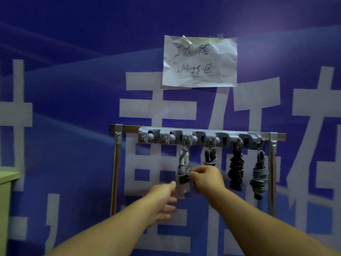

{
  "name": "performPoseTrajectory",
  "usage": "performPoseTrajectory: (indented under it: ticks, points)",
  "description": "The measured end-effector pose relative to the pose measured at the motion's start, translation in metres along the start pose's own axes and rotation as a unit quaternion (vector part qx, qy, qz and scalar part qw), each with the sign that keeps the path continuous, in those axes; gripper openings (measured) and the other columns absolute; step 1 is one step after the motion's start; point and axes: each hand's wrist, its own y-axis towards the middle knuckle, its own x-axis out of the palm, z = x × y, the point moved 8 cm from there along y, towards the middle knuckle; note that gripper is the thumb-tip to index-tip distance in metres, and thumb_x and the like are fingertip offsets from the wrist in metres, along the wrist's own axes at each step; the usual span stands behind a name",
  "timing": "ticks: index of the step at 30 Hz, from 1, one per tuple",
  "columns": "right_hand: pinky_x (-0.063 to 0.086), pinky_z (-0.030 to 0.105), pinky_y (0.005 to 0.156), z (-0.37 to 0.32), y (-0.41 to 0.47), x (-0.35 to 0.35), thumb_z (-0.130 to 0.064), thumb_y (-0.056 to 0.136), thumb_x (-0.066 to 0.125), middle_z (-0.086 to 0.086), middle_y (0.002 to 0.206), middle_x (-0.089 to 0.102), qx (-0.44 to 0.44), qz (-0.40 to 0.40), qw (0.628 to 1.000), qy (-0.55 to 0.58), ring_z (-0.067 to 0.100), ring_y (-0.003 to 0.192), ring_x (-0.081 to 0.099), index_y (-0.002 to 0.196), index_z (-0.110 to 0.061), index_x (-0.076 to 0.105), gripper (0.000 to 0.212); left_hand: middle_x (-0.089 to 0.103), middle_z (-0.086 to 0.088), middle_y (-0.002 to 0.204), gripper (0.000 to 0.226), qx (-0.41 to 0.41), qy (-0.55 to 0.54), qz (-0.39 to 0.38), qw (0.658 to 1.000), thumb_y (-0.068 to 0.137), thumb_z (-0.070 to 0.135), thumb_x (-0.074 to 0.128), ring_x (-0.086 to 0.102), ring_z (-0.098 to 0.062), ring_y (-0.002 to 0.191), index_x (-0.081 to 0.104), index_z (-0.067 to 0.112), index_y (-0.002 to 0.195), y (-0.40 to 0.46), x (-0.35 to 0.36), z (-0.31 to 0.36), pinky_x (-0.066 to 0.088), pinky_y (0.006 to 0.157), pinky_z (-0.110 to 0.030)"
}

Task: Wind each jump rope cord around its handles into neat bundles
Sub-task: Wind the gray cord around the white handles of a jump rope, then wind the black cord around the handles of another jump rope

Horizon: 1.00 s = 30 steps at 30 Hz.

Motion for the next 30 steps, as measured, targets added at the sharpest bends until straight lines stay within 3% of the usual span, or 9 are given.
performPoseTrajectory:
  ticks: [3, 8, 12, 14, 21, 27, 30]
  points:
    - [0.049, 0.033, 0.054, 0.039, -0.032, 0.026, -0.015, 0.088, 0.061, 0.009, 0.064, 0.067, 0.033, -0.049, 0.998, -0.003, 0.021, 0.058, 0.059, 0.069, -0.01, 0.071, 0.022, 0.072, -0.008, 0.105, 0.038, -0.053, 0.013, 0.005, 0.998, 0.099, 0.05, 0.049, 0.071, -0.025, 0.093, 0.063, 0.019, 0.116, -0.007, -0.026, -0.047, 0.054, 0.081, -0.039]
    - [0.055, 0.029, 0.061, 0.104, -0.094, 0.1, -0.031, 0.089, 0.066, 0.003, 0.062, 0.072, 0.094, -0.137, 0.985, -0.048, 0.009, 0.053, 0.062, 0.064, -0.01, 0.073, 0.033, 0.072, -0.019, 0.088, 0.043, -0.099, -0.013, 0.07, 0.993, 0.092, 0.047, 0.064, 0.069, -0.032, 0.073, 0.069, 0.005, 0.102, -0.015, -0.084, -0.15, 0.051, 0.066, -0.036]
    - [0.046, 0.019, 0.052, 0.15, -0.158, 0.171, -0.034, 0.091, 0.064, -0.004, 0.047, 0.062, 0.098, -0.202, 0.974, -0.041, 0.004, 0.043, 0.054, 0.054, -0.015, 0.066, 0.042, 0.067, -0.011, 0.068, 0.046, -0.111, -0.021, 0.121, 0.986, 0.092, 0.051, 0.063, 0.056, -0.022, 0.047, 0.069, 0.006, 0.1, -0.031, -0.116, -0.24, 0.037, 0.052, -0.024]
    - [0.047, 0.025, 0.054, 0.186, -0.193, 0.209, -0.036, 0.09, 0.065, 0.0, 0.049, 0.062, 0.115, -0.219, 0.968, -0.031, 0.008, 0.044, 0.054, 0.054, -0.014, 0.065, 0.042, 0.069, -0.009, 0.073, 0.047, -0.141, -0.014, 0.131, 0.981, 0.093, 0.055, 0.058, 0.054, -0.018, 0.046, 0.068, 0.01, 0.099, -0.037, -0.124, -0.296, 0.032, 0.05, -0.021]
    - [0.045, 0.032, 0.059, 0.301, -0.28, 0.316, -0.041, 0.084, 0.07, 0.0, 0.051, 0.061, 0.17, -0.301, 0.938, -0.031, 0.015, 0.051, 0.053, 0.053, -0.02, 0.067, 0.037, 0.067, 0.003, 0.068, 0.044, -0.211, 0.019, 0.139, 0.967, 0.094, 0.059, 0.053, 0.058, -0.014, 0.054, 0.067, 0.018, 0.092, -0.034, -0.16, -0.446, 0.037, 0.056, -0.021]
    - [0.041, 0.028, 0.057, 0.382, -0.332, 0.367, -0.038, 0.086, 0.07, -0.004, 0.044, 0.055, 0.229, -0.356, 0.903, -0.076, 0.012, 0.044, 0.045, 0.045, -0.019, 0.062, 0.045, 0.07, 0.001, 0.078, 0.044, -0.259, 0.07, 0.132, 0.954, 0.094, 0.059, 0.054, 0.06, -0.014, 0.055, 0.067, 0.017, 0.099, -0.039, -0.212, -0.557, 0.04, 0.054, -0.022]
    - [0.042, 0.029, 0.057, 0.418, -0.359, 0.387, -0.037, 0.085, 0.071, -0.004, 0.046, 0.055, 0.255, -0.39, 0.879, -0.102, 0.013, 0.046, 0.046, 0.053, -0.015, 0.065, 0.039, 0.068, -0.007, 0.071, 0.044, -0.291, 0.09, 0.154, 0.94, 0.093, 0.052, 0.062, 0.058, -0.021, 0.052, 0.07, 0.009, 0.09, -0.05, -0.245, -0.623, 0.046, 0.057, -0.027]
